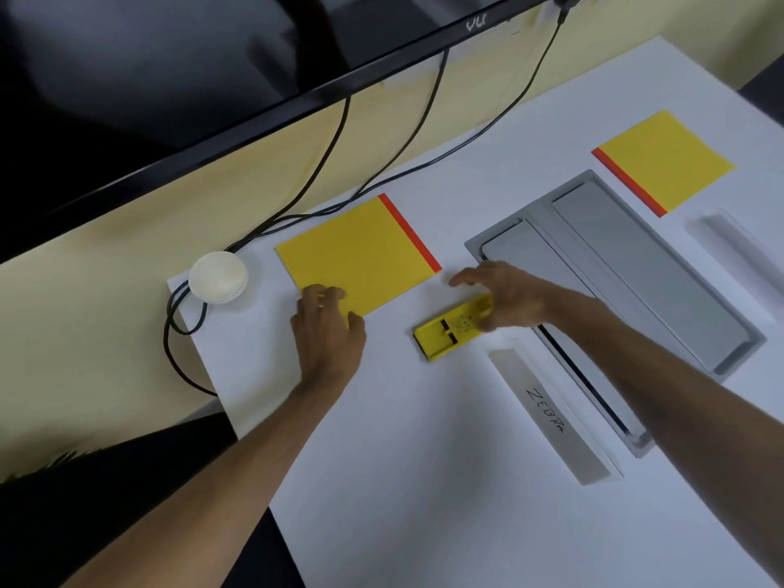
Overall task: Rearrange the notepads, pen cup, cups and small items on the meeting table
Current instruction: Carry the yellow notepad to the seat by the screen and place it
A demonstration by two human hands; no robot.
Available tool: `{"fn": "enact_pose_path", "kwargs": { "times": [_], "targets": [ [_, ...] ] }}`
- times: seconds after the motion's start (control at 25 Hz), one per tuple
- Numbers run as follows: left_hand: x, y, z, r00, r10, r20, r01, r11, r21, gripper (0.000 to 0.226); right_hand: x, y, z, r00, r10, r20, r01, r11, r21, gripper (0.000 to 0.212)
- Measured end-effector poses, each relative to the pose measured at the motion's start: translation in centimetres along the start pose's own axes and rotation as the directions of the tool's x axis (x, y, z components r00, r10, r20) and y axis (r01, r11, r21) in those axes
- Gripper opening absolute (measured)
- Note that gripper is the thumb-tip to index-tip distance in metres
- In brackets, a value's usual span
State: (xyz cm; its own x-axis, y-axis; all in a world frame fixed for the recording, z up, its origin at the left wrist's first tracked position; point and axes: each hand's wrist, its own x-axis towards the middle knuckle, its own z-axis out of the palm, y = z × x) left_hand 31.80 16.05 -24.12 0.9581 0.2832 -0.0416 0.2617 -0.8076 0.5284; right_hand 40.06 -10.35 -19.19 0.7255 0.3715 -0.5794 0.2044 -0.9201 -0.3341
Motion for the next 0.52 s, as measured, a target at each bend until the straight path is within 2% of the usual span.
{"fn": "enact_pose_path", "kwargs": {
  "times": [0.08, 0.2, 0.36, 0.52],
  "targets": [
    [-0.8, 0.5, 1.5, 0.982, 0.179, 0.068, -0.186, 0.975, 0.124, 0.035, -1.0, 1.1, 0.9, 0.999, -0.021, 0.036, 0.027, 0.984, -0.176, 0.081],
    [-1.1, 1.7, 3.6, 0.96, 0.253, 0.121, -0.272, 0.944, 0.184, 0.036, -1.5, 2.1, 2.1, 0.988, -0.12, -0.092, 0.095, 0.966, -0.242, 0.068],
    [0.8, 3.3, 5.8, 0.955, 0.287, 0.068, -0.295, 0.931, 0.214, 0.039, -1.9, 3.6, 1.6, 0.951, -0.165, -0.261, 0.141, 0.984, -0.108, 0.058],
    [2.4, 3.4, 7.3, 0.952, 0.305, -0.001, -0.295, 0.922, 0.25, 0.045, -2.3, 5.8, 0.3, 0.878, -0.072, -0.474, 0.108, 0.993, 0.047, 0.054]
  ]
}}
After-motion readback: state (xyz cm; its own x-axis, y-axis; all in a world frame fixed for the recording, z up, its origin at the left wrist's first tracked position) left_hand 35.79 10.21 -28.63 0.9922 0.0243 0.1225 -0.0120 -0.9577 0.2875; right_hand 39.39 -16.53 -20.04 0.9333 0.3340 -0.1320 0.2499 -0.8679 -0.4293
